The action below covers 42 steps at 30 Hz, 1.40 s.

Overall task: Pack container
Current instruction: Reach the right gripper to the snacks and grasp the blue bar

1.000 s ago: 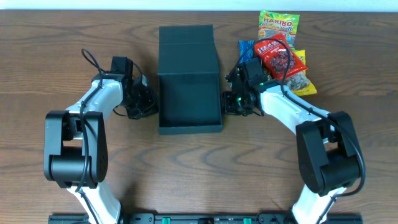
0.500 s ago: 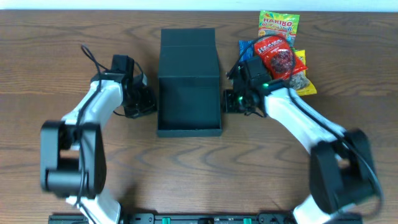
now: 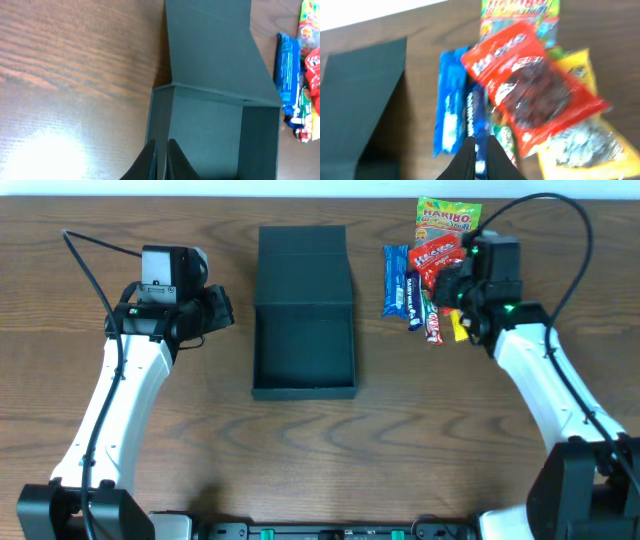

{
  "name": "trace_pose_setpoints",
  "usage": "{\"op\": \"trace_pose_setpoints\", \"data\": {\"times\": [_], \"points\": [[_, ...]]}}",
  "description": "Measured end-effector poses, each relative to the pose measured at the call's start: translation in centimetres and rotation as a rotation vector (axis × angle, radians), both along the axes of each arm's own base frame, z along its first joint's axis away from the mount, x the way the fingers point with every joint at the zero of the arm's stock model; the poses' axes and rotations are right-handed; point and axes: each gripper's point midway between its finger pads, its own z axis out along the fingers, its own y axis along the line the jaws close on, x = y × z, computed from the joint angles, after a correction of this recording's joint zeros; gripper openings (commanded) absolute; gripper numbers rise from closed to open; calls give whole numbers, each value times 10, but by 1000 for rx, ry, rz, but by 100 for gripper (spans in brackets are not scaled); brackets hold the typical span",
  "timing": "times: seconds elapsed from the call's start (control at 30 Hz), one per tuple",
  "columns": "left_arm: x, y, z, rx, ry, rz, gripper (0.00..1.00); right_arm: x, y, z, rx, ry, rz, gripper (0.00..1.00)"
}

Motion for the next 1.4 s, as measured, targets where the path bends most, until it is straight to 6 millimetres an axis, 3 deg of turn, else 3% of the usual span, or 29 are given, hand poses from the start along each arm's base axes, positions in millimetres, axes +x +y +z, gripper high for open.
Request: {"op": "trace_pose_setpoints", "data": {"times": [0.23,0.37,0.43,0.57,0.63,0.73,0.8,0.9,1.0,1.13,1.4], "points": [[3,1,2,8,-15,2,10,38,-36,-15,-5,-30,-33,1],[3,1,2,8,-16,2,13,77,-44,-6,-32,-25,-12,1],[3,1,2,3,-14,9,15,113,-47,10,-47,-62,0,1],[3,1,1,-2,-8,17,18,160,-53,16,-60,-98,3,2],[3,1,1,-3,-8,17,20,178,-59,9,-58,-105,-5,8],[3,1,1,-3,-7,18,26,198,-73,-16,-32,-97,-44,34],[2,1,1,-2,-5,18,30,205,-80,-35,-6,-86,-75,74],[1,1,0,-2,0,18,33,208,-88,-69,33,-45,-100,90],[1,1,0,-3,1,19,36,207,-88,-94,56,-13,-106,94],[1,1,0,-2,1,18,37,209,-89,-105,56,-8,-114,95],[-5,2,-4,0,30,18,38,220,-95,-103,52,-66,-145,90]]}}
